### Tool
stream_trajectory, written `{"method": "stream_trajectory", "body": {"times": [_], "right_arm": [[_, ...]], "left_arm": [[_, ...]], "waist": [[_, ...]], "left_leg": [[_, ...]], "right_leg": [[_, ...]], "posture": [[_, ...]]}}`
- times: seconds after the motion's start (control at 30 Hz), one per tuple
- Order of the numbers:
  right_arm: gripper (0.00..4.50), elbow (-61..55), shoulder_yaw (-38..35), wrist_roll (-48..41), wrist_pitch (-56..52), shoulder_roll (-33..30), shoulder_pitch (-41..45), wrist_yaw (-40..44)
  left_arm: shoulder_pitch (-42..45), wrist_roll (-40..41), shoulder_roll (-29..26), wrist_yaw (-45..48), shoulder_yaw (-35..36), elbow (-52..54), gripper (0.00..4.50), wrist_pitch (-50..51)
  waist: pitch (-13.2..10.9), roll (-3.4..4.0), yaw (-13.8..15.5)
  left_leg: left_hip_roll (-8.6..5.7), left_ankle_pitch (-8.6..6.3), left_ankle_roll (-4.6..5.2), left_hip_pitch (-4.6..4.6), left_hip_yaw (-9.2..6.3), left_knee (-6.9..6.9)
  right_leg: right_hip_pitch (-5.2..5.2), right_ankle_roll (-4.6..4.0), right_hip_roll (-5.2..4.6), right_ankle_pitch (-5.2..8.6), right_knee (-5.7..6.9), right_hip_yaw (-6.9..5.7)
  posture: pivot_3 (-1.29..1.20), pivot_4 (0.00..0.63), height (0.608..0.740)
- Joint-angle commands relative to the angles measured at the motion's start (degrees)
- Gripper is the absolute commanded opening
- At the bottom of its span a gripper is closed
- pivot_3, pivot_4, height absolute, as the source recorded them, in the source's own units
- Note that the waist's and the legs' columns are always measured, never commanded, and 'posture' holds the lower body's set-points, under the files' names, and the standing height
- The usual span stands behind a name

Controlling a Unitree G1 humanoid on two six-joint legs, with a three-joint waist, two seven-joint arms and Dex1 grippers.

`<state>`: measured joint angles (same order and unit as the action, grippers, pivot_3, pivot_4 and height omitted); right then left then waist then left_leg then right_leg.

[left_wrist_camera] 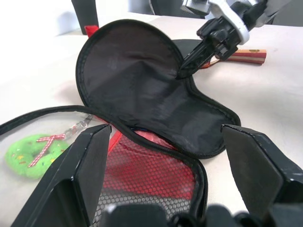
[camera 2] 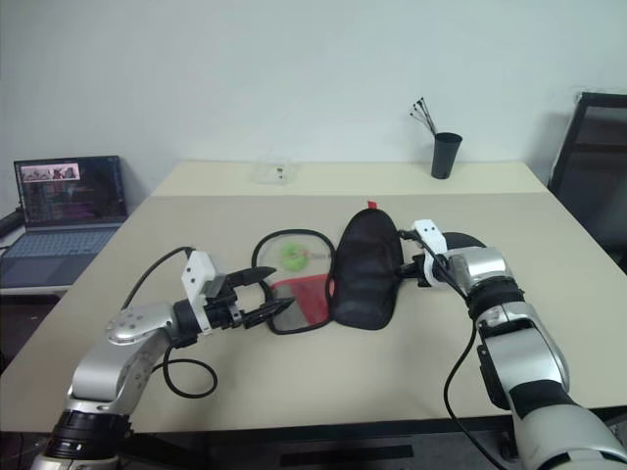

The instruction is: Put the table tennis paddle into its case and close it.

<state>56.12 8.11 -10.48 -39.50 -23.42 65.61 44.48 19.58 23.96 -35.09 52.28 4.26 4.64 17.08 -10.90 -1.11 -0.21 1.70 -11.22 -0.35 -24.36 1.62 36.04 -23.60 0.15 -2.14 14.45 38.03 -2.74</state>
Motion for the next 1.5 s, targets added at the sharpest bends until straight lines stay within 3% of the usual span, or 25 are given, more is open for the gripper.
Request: {"method": "stream_trajectory", "body": {"times": [0.03, 0.3, 0.43, 0.67, 0.77, 0.87, 1.0, 1.2, 1.33, 1.5], "right_arm": [[0.02, 3.6, -1.0, 2.2, 4.4, 0.0, 3.7, 0.9], [0.02, 8.5, -2.1, 5.2, 8.7, 0.6, 6.1, 1.3], [1.01, 9.4, -4.0, 5.5, 10.9, 0.4, 6.5, -1.8], [3.49, 11.2, -7.8, 5.8, 15.0, -1.7, 7.9, -7.4], [4.47, 10.0, -9.6, 4.9, 15.2, -3.3, 8.2, -5.6], [4.47, 4.2, -10.6, 3.4, 11.9, -5.6, 5.9, -1.3], [4.47, -10.6, -10.9, 2.0, 5.7, -9.4, -3.4, 1.4], [4.47, -32.3, -16.8, -0.5, -4.3, -13.3, -19.1, -4.8], [4.47, -36.6, -20.2, -1.7, -7.1, -13.4, -24.8, -8.6], [4.47, -33.2, -21.3, -0.6, -4.6, -13.6, -27.1, -11.2]], "left_arm": [[0.6, -0.3, -0.3, 0.5, 0.3, 1.2, 4.05, -1.5], [2.2, -1.6, 0.5, 1.1, -0.5, -1.1, 4.05, -3.4], [2.9, -2.1, 0.9, 1.3, -0.7, -2.2, 4.05, -4.3], [3.9, -2.7, 1.8, 1.5, -1.5, -3.7, 4.05, -5.3], [4.7, -2.8, 2.3, 1.7, -1.9, -4.4, 4.05, -5.7], [5.7, -2.7, 2.9, 2.1, -2.2, -5.1, 4.05, -5.8], [7.6, -2.6, 3.6, 3.1, -2.9, -6.0, 4.05, -5.9], [11.9, -2.9, 4.6, 5.1, -4.3, -8.6, 4.05, -6.7], [14.5, -3.1, 5.2, 6.4, -5.1, -9.8, 4.05, -6.8], [16.4, -3.4, 5.4, 7.3, -5.8, -11.1, 4.05, -7.0]], "waist": [[0.0, 0.00, 0.0], [0.0, 0.00, 0.0], [0.0, 0.00, 0.0], [0.0, 0.00, 0.0], [0.0, 0.00, 0.0], [0.0, 0.00, 0.0], [0.0, -0.03, 0.1], [0.0, -0.02, 0.3], [0.0, -0.03, -0.1], [0.0, -0.03, -0.3]], "left_leg": [[0.00, 0.00, 0.00, 0.00, 0.01, 0.00], [0.01, 0.00, 0.00, 0.00, 0.10, 0.00], [0.01, 0.00, 0.00, 0.00, 0.16, 0.00], [0.01, 0.00, 0.00, 0.00, 0.24, 0.00], [0.00, 0.00, 0.00, 0.00, 0.26, 0.00], [0.00, 0.00, 0.00, 0.00, 0.28, -0.01], [0.00, 0.00, 0.00, -0.01, 0.27, -0.02], [-0.02, 0.00, 0.00, -0.04, 0.27, 0.03], [-0.02, 0.00, 0.00, 0.01, 0.28, 0.06], [-0.03, 0.00, 0.00, 0.17, 0.36, 0.04]], "right_leg": [[-0.01, -0.01, 0.00, -0.01, 0.00, 0.02], [-0.07, -0.01, 0.01, -0.04, 0.02, 0.11], [-0.10, -0.01, 0.00, -0.06, 0.04, 0.19], [-0.17, 0.00, 0.01, -0.08, 0.06, 0.34], [-0.18, 0.01, 0.00, -0.08, 0.05, 0.37], [-0.18, 0.04, 0.00, -0.10, 0.04, 0.41], [-0.18, 0.05, 0.01, -0.10, 0.04, 0.40], [-0.19, 0.11, 0.00, -0.14, 0.04, 0.41], [-0.19, 0.42, 0.02, -0.08, 0.02, 0.49], [-0.16, 0.45, 0.12, -0.09, 0.05, 0.61]], "posture": [[0.00, 0.150, 0.740], [0.00, 0.150, 0.740], [0.00, 0.150, 0.740], [0.00, 0.150, 0.740], [0.00, 0.150, 0.740], [0.00, 0.150, 0.740], [0.00, 0.150, 0.740], [0.00, 0.150, 0.740], [0.00, 0.150, 0.740], [0.00, 0.150, 0.740]]}}
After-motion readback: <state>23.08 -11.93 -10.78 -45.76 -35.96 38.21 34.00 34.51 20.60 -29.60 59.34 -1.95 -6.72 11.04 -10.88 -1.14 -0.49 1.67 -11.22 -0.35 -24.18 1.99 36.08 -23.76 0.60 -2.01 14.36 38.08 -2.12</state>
